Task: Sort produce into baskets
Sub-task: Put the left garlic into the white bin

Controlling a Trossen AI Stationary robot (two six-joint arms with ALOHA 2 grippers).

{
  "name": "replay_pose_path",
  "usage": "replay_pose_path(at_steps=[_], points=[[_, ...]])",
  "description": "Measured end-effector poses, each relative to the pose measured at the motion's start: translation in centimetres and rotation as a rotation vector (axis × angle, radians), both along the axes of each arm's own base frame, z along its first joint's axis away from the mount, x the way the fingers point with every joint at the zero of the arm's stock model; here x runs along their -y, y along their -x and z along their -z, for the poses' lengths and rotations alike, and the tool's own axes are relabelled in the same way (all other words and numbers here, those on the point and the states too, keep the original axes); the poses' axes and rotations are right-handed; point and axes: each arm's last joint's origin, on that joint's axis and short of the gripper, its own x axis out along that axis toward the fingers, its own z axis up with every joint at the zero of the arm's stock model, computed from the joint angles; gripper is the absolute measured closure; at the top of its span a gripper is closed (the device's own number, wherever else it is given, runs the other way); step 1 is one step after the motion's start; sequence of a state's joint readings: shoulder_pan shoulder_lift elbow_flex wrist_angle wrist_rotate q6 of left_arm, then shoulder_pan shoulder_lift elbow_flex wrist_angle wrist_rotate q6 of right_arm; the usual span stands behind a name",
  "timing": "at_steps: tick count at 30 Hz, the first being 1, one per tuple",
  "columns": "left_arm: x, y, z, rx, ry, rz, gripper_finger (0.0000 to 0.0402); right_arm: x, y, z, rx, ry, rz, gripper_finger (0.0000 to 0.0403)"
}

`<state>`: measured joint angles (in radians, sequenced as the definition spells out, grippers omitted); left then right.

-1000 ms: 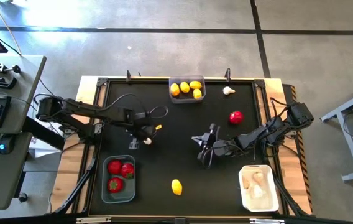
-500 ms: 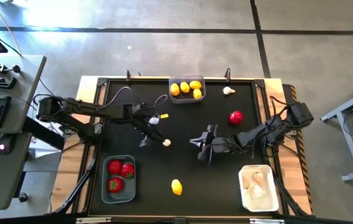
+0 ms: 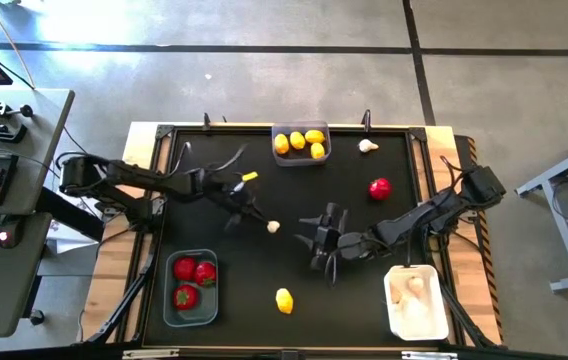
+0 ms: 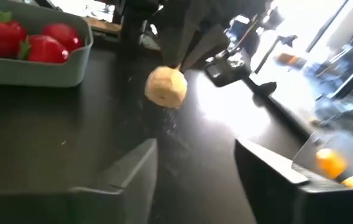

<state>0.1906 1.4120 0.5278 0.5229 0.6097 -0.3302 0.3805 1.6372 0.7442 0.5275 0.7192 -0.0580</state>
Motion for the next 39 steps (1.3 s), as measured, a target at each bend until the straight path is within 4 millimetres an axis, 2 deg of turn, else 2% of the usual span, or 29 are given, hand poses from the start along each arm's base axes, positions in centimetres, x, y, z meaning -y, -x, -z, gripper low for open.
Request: replay_pose_path(at_steps=[3,7,14,18,23,28,34,39], points=[[0.0,0.7,-0.1,0.091,0.136,-0.038,0.0401,-0.7,-0.7,-1.3,0.0,0.072,0.002,0.0158],[0.2,1.0,-0.8,0.169,0.242,-0.098,0.0401,-1.3,-1.5,-3.3,0.017,0.17,0.023,0.012],[0.8,0.5,-2.4,0.308,0.252,-0.175,0.0401,-1.5,-3.1,-7.1,0.053,0.295,0.054,0.0113],[1.3,-0.1,-3.6,0.357,0.252,-0.16,0.0401,-1.4,-3.7,-8.5,0.047,0.366,0.052,0.0114],[1.7,-0.7,-4.9,0.411,0.238,-0.135,0.0401,-1.4,-3.9,-9.2,0.004,0.48,0.028,0.0114],[1.8,-1.1,-5.6,0.43,0.237,-0.129,0.0401,-1.5,-4.0,-9.5,0.002,0.496,-0.006,0.0114],[1.8,-1.1,-5.5,0.413,0.252,-0.135,0.0401,-0.9,-4.3,-9.5,0.006,0.494,-0.013,0.0116],[2.1,-1.2,-5.2,0.387,0.25,-0.128,0.0401,-0.6,-4.5,-9.5,0.007,0.493,-0.034,0.0141]])
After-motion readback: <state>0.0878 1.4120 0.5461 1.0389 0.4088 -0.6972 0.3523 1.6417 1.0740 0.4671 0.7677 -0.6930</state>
